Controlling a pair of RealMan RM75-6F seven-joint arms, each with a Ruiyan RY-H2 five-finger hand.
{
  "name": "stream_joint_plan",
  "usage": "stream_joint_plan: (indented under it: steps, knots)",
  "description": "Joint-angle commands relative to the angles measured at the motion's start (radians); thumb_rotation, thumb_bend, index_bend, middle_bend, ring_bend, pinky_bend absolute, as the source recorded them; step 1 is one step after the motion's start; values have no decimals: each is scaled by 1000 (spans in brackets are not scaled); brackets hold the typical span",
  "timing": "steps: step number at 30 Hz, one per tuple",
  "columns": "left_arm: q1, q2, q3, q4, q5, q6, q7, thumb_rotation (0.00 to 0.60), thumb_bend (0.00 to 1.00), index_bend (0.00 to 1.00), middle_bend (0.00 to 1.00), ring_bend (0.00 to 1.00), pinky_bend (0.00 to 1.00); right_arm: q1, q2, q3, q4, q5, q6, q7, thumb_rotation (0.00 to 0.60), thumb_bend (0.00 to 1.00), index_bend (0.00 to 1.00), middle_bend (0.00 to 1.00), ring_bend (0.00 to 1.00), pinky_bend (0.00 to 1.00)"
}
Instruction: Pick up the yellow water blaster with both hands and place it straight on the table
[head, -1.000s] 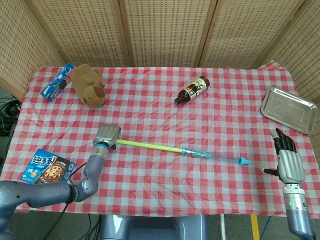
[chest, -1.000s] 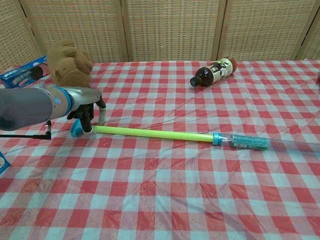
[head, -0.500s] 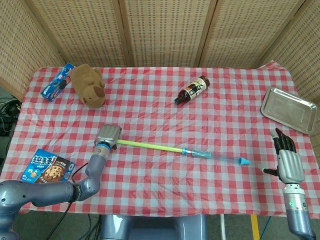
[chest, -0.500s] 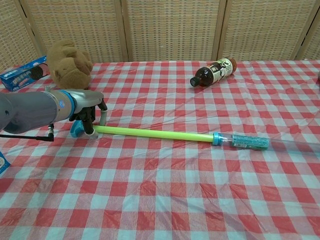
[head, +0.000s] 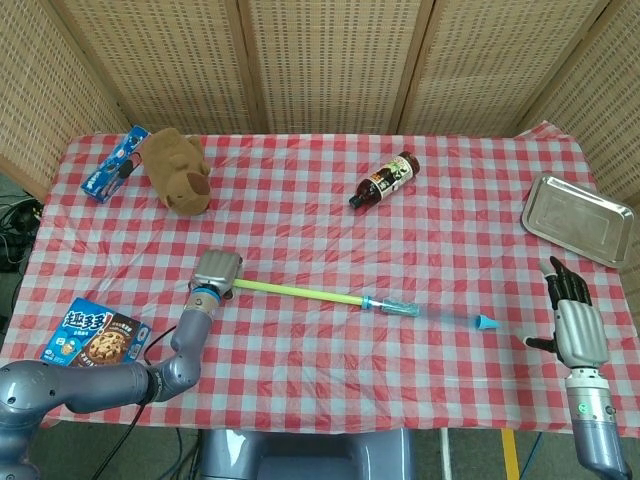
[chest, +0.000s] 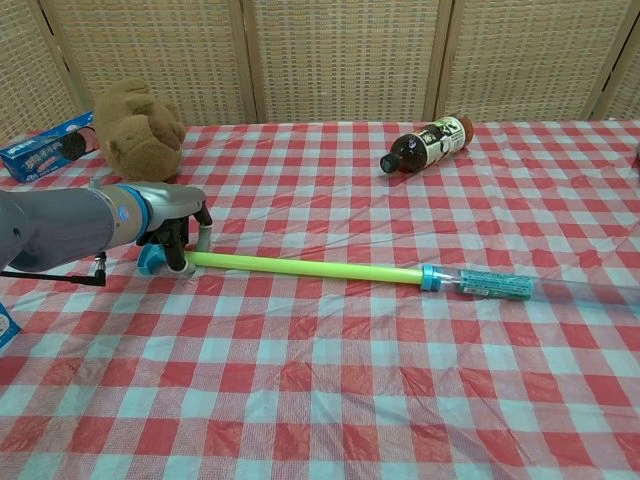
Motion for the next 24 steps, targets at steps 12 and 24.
stream_joint_plan:
  steps: [12, 24]
  knots:
    - [35, 40, -33, -72, 121, 48, -105, 600, 555, 723, 882, 830, 722, -2, 3, -2, -9, -7, 7, 2, 600, 34, 0, 0, 0, 0]
    - [73, 144, -98, -230, 215, 113, -215, 600, 644, 852, 920, 858, 741, 7, 22, 20, -51, -1, 10, 6, 600, 41, 0, 0, 0, 0]
